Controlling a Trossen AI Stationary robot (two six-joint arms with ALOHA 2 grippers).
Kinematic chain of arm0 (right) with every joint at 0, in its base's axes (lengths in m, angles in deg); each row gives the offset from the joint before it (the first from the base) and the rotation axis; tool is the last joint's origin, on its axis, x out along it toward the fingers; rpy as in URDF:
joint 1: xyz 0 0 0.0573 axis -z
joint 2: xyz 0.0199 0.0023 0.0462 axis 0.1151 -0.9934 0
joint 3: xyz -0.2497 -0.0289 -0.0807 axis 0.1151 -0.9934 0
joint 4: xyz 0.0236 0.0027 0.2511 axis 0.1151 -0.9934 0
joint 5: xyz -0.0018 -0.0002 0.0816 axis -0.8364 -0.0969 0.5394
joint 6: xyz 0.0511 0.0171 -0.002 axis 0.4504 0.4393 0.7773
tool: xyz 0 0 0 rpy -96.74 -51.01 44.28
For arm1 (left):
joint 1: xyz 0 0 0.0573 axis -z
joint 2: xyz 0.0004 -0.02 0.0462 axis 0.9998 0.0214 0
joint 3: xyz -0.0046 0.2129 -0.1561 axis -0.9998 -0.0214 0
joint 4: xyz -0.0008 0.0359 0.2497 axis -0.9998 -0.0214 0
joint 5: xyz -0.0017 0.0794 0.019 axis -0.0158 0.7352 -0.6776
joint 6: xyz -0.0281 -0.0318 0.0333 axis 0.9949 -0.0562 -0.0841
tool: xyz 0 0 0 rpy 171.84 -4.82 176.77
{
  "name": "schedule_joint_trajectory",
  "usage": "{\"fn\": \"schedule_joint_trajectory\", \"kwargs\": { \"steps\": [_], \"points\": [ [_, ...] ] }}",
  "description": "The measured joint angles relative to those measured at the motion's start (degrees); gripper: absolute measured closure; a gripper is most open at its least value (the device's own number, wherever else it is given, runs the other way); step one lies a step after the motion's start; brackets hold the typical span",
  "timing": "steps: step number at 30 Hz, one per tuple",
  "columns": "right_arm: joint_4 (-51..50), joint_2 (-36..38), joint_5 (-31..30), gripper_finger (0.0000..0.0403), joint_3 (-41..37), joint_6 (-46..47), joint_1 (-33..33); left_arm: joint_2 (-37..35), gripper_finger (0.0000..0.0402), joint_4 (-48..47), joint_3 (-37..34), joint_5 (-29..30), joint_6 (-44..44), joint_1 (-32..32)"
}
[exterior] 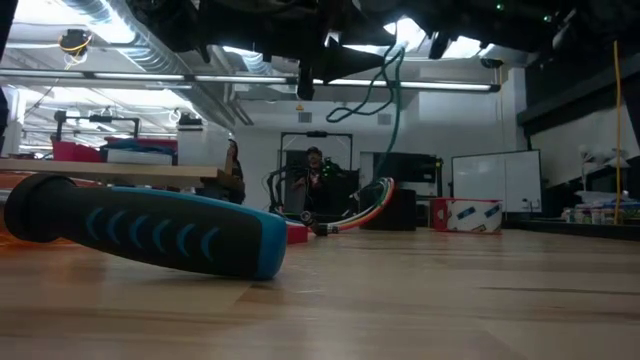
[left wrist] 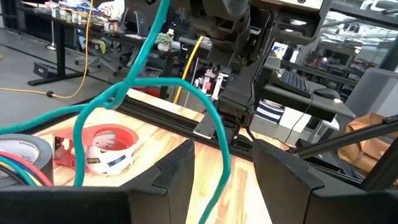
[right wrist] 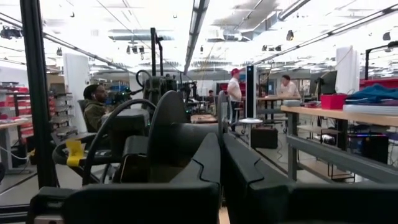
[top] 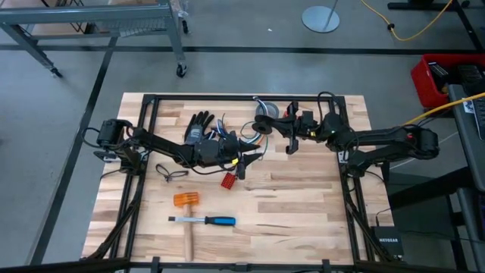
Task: Coil cords
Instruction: Coil the green wire into the black spool
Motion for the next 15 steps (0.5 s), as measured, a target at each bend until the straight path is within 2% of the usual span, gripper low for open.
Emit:
{"fn": "schedule_joint_trajectory", "kwargs": {
  "steps": [15],
  "points": [
    [1.4, -0.5, 0.0, 0.0402, 0.0, 0.6, 0.0, 0.0, 0.0247, 0.0, 0.0, 0.0, 0.0, 0.0]
  ]
}}
